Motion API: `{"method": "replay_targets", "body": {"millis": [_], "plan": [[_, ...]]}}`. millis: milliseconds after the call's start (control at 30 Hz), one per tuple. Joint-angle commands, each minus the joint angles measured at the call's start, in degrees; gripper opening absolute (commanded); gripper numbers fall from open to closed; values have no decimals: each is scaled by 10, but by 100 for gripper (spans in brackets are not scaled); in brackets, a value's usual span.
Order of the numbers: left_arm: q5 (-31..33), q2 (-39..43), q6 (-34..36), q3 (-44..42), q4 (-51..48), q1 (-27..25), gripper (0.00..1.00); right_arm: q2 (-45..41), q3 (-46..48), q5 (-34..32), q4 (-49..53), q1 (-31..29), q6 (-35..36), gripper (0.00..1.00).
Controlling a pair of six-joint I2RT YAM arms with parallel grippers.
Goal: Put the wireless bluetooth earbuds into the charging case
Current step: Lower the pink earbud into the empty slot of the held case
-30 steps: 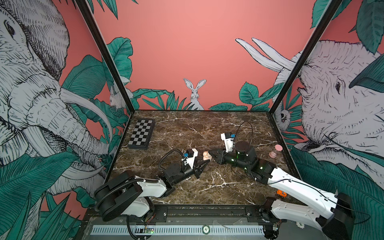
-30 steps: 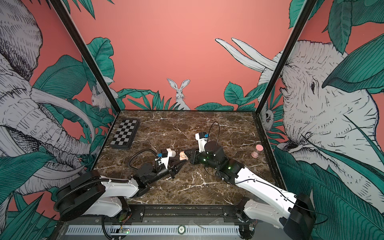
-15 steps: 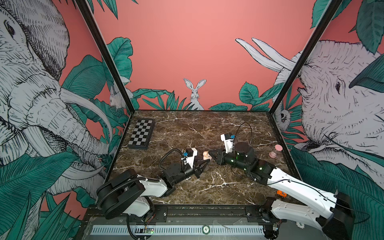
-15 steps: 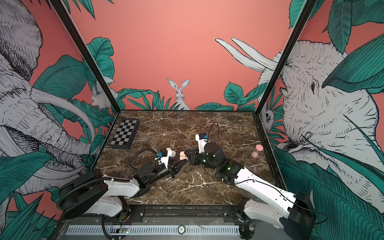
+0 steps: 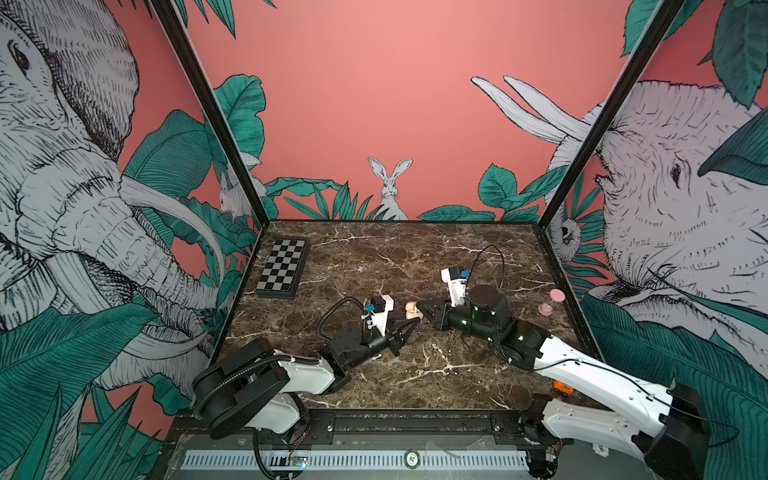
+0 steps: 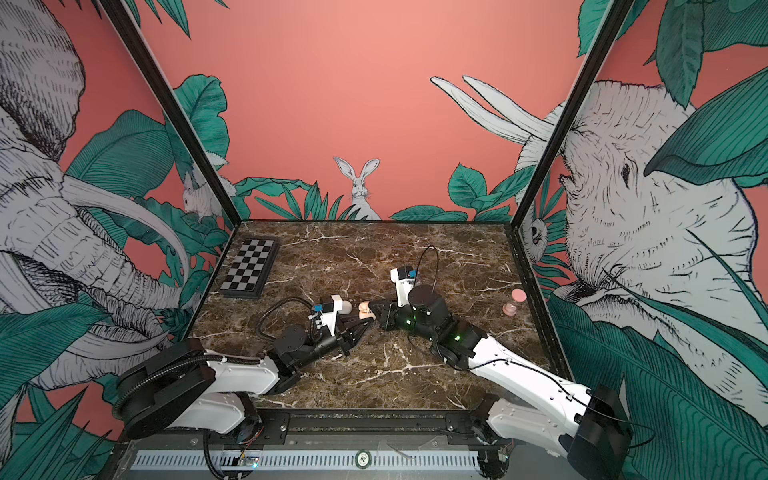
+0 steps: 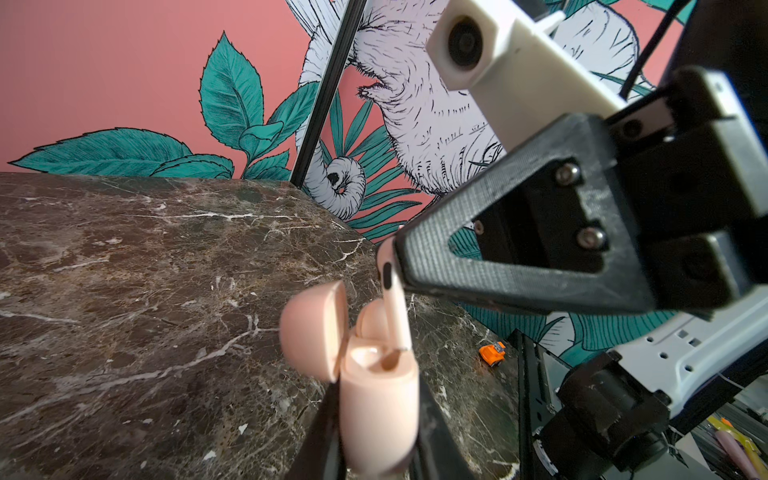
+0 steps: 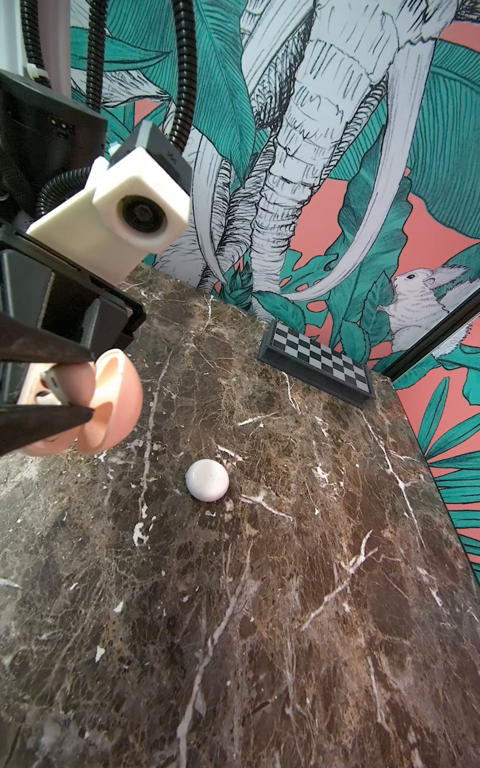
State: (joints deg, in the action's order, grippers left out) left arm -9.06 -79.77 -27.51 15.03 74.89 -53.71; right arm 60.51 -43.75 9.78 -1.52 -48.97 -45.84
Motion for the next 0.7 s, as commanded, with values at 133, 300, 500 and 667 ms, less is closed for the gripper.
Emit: {"method": "replay_targets", "body": {"millis": [133,300,500,667], "plan": [[12,21,-12,9,20,-2,0,-14,9,-3,-20,-8,8,13],[15,26,-13,8,16,-2,0,-17,10,-3,-18,-8,12,13],[16,24,-15,9,16,-2,0,-20,15,3,-27,-10,19,13],[14,26,-8,8,15,-2,0,-21,13,6,-25,-10,27,14]]}}
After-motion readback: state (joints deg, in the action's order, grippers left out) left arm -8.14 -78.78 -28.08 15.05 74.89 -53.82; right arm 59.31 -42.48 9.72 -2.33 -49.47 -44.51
